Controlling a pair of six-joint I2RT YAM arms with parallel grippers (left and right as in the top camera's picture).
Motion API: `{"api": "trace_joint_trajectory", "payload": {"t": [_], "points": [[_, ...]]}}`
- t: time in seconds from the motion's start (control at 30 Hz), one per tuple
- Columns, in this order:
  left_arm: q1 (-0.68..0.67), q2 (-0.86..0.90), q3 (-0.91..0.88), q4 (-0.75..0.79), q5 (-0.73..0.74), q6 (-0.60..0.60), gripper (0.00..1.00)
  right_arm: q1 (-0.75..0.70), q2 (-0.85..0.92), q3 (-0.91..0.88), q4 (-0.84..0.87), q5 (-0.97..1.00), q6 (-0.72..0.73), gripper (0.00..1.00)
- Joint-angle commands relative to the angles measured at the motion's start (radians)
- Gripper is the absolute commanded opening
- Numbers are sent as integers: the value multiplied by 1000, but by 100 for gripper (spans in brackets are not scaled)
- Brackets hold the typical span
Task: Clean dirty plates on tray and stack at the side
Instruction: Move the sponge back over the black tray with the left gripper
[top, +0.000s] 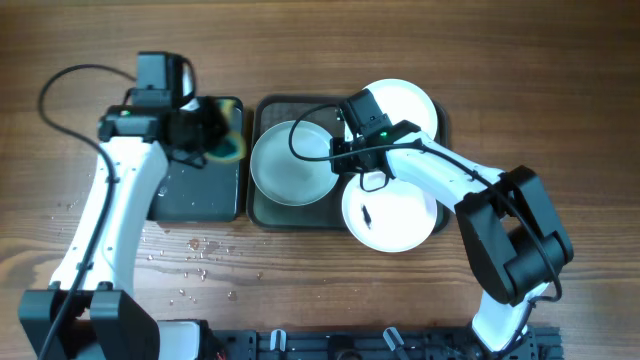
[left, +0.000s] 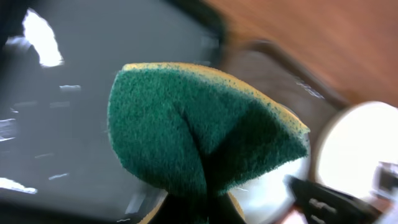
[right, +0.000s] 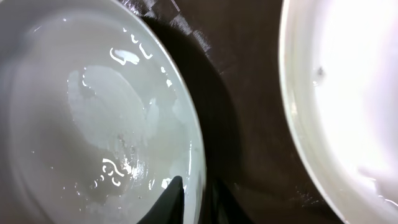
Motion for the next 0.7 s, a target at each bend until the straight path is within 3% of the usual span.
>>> {"api": "trace_joint_trajectory", "payload": {"t": [0.0,0.07,0.17,0.3,0.67], "points": [[69,-10,3,-43,-158,61,4,6,-18,0,-9,-15,-8,22],[91,-10,3,-54,-158,76,4,6,-18,0,-13,-15,-8,30],[100,-10,-5,-45,-161,111,4,6,-18,0,-26,-15,-6,34],[100,-7,-56,14,-187,193,4,6,-18,-7,-23,-14,-6,35],[100,0,-280,285,-217,235,4,6,-18,-55,29,1,-5,33]]}}
